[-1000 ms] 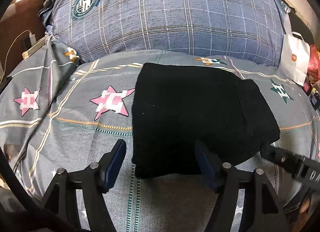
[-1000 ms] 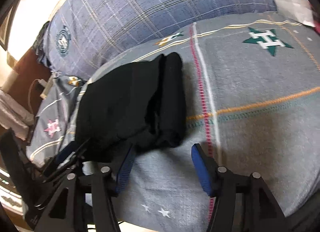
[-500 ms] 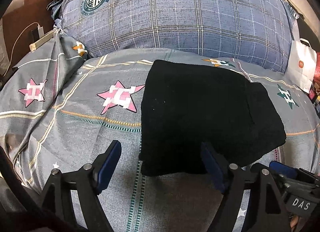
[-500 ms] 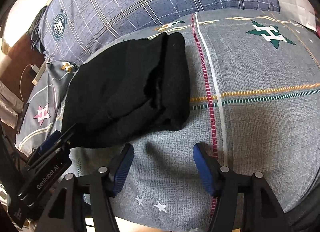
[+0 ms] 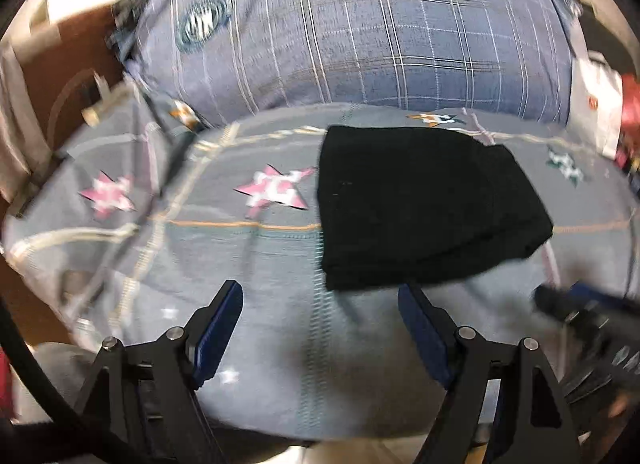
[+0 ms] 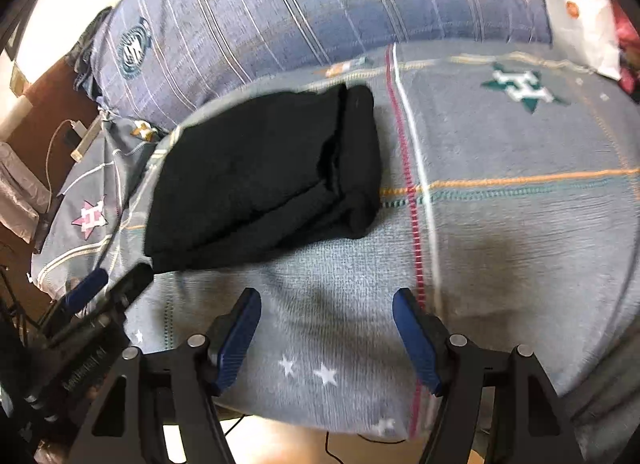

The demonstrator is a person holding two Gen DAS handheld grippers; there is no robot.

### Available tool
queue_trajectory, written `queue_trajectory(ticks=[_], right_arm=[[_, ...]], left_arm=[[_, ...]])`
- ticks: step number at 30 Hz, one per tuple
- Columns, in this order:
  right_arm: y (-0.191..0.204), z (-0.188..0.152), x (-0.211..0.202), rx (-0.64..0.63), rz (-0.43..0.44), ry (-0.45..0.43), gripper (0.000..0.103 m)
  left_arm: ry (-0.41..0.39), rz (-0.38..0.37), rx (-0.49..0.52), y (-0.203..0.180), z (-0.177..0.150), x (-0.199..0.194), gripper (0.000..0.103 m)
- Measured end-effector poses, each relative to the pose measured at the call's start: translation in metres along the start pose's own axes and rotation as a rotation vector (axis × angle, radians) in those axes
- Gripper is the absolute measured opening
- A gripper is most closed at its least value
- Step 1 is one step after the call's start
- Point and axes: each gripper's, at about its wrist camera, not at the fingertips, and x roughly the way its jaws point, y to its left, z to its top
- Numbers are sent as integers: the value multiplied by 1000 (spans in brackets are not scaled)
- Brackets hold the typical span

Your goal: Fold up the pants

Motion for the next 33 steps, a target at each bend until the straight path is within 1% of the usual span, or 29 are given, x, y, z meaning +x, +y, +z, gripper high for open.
queue_trajectory(ticks=[2,4,7,10,13,18,21,27,33], right_arm=[[4,-3,-17,-9,-8,-28,72],[8,-6,-33,-32,-30,-59,72],[15,-11,-53,-67,-57,-89,72],[22,-12,-62,-77,-66,-102,72],[25,-8,-64,-84,-61,-111,72],[28,-7,-68,-86,-56,-118,72],[32,-7,-70,-92,-56,-124,72],[32,-6,-75,-92,-55,-134,72],[34,-5,-76,-97,-60,-140,72]], left_arm=[[-16,7,14,-2,-2,-11,81],[-28,10,2,-2,-3,-22,81],[-10,-18,-26,1,-3,-30,81],[13,-41,-50,4,-4,-35,81],[24,-78,-55,4,-5,-41,81],[-17,-55,-62,6,-5,-53,81],[-33,-78,-84,8,-4,-57,81],[-11,-88,-78,6,-2,-57,81],[-34,-94,-98,10,-1,-61,81]])
